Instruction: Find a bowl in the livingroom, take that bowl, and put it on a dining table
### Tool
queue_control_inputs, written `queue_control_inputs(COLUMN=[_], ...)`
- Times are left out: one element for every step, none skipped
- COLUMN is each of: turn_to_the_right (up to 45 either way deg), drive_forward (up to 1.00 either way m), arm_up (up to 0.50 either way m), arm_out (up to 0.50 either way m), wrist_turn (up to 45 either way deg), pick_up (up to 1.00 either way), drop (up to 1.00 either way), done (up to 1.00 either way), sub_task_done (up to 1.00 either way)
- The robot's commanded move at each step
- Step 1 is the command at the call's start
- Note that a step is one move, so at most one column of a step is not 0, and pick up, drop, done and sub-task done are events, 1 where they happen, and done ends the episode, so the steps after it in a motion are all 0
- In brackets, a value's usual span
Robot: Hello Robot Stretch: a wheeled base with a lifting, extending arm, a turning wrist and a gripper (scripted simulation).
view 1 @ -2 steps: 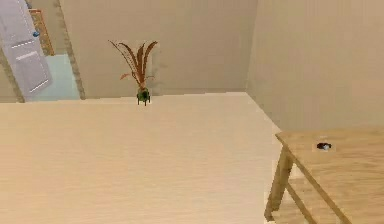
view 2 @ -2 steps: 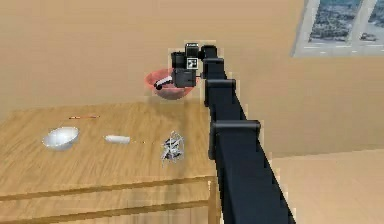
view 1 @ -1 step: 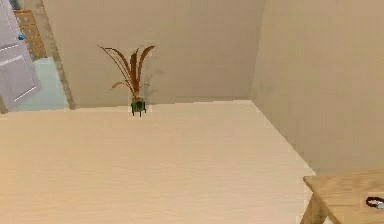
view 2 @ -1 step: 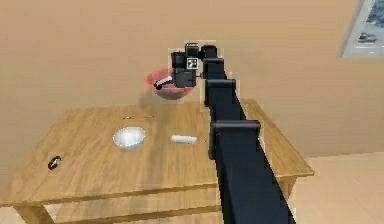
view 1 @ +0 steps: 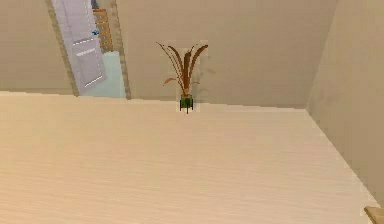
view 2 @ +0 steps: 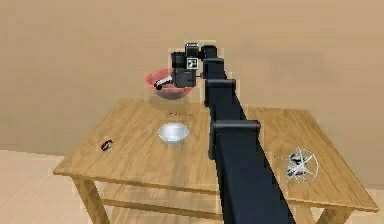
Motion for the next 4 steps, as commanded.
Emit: queue_control_inputs(turn_to_the_right=[0.0,0.0,0.0,0.0], drive_forward=[0.00,0.00,0.00,0.00], arm_up=[0.00,0.00,-0.04,-0.32], arm_out=[0.04,0.00,0.00,0.00], wrist_turn=[0.0,24.0,0.0,0.0], pick_up=[0.00,0.00,0.00,0.00], drop=[0.00,0.00,0.00,0.00], done=[0.00,0.00,0.00,0.00], sub_task_done=[0.00,0.00,0.00,0.00])
